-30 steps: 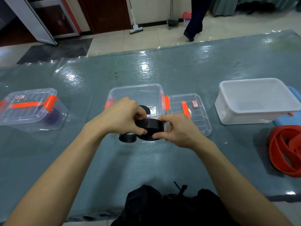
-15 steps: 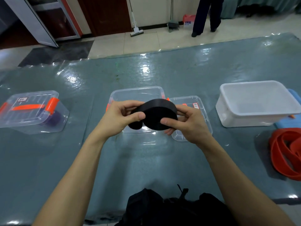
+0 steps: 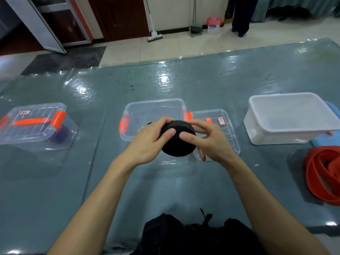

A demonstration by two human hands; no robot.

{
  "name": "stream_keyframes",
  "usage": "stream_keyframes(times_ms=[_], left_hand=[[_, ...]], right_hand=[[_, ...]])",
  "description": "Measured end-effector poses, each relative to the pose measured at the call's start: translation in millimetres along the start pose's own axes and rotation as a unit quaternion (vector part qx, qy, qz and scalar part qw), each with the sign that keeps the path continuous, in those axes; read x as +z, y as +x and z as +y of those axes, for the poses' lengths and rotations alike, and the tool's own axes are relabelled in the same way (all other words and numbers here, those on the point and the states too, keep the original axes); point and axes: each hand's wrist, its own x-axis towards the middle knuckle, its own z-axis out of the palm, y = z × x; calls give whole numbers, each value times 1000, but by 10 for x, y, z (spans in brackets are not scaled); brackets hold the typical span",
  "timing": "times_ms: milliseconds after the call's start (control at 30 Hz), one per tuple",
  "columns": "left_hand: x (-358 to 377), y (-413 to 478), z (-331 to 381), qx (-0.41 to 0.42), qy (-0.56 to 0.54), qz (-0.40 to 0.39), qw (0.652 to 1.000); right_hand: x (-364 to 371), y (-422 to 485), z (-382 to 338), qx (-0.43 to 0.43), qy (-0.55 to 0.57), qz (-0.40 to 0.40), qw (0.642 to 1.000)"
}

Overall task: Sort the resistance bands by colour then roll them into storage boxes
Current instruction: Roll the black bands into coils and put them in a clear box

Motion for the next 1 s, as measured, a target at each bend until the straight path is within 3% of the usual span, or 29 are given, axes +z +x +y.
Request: stream_keyframes(times_ms=[100, 300, 433, 533, 667, 900, 1000], left_hand=[[9, 12, -5, 12, 49, -41, 998], [-54, 30, -16, -31, -33, -62, 997], [-172, 36, -51, -48, -3, -122, 991], [-232, 61, -46, -40, 58, -144, 987], [-242, 108, -18, -18, 118, -173, 978], [-367, 143, -25, 5, 60, -178, 982], [-447, 137, -46, -5, 40, -233, 972]], right_hand=[[-9, 42, 57, 23, -4, -3, 1000], [52, 27, 125, 19, 6, 37, 999], [79, 24, 176, 18, -1, 31, 999], [69, 23, 186, 41, -6, -28, 999], [7, 91, 156, 67, -113, -104, 986], [-10, 82, 171, 35, -38, -74, 996], [-49, 75, 161, 27, -17, -64, 997]])
